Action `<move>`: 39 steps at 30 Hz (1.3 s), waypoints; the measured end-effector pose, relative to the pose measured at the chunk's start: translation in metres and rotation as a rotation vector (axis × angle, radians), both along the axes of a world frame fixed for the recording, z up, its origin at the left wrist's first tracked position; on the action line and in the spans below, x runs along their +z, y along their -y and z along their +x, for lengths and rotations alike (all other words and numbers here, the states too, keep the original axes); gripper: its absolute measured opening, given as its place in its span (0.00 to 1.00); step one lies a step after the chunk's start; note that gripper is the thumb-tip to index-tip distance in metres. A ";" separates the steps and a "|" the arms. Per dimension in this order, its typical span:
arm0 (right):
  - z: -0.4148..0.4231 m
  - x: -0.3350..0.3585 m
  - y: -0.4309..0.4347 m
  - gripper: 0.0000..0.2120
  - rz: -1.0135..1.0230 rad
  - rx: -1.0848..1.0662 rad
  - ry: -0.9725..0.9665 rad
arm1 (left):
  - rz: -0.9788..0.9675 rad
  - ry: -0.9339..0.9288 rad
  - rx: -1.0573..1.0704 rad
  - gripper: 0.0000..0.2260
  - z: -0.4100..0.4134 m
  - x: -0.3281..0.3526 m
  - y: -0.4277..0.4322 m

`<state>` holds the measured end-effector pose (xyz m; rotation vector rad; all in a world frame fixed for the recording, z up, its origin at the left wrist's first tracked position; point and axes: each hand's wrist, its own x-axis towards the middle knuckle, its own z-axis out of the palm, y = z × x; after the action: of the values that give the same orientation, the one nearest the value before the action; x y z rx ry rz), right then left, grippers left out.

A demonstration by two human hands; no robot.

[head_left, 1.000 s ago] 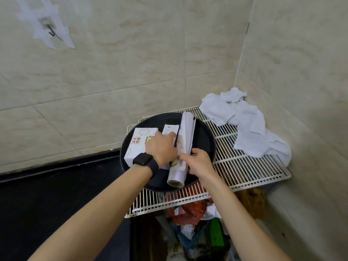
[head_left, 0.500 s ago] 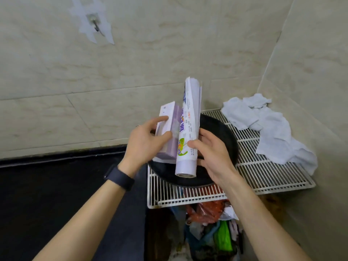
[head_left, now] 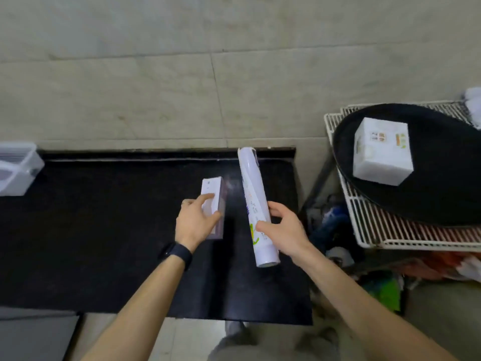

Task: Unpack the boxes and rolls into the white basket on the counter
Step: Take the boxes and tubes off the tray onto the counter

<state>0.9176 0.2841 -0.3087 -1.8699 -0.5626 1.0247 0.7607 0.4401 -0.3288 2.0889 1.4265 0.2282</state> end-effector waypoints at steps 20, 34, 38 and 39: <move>-0.083 -0.155 -0.060 0.34 -0.420 0.414 0.832 | 0.068 -0.188 -0.199 0.24 -0.055 -0.128 -0.006; -0.034 -0.062 -0.031 0.22 0.029 0.198 0.987 | 0.319 -0.119 -0.423 0.29 -0.018 -0.073 -0.015; 0.010 -0.009 -0.005 0.19 0.159 0.061 1.104 | 0.415 -0.030 -0.468 0.28 0.041 -0.028 -0.004; 0.023 0.002 0.002 0.19 0.179 0.034 1.133 | 0.433 -0.003 -0.485 0.28 0.059 -0.016 0.000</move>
<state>0.9404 0.2818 -0.3066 -2.1508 -1.2655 -0.1831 0.8199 0.4402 -0.3449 2.7123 0.8800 0.3587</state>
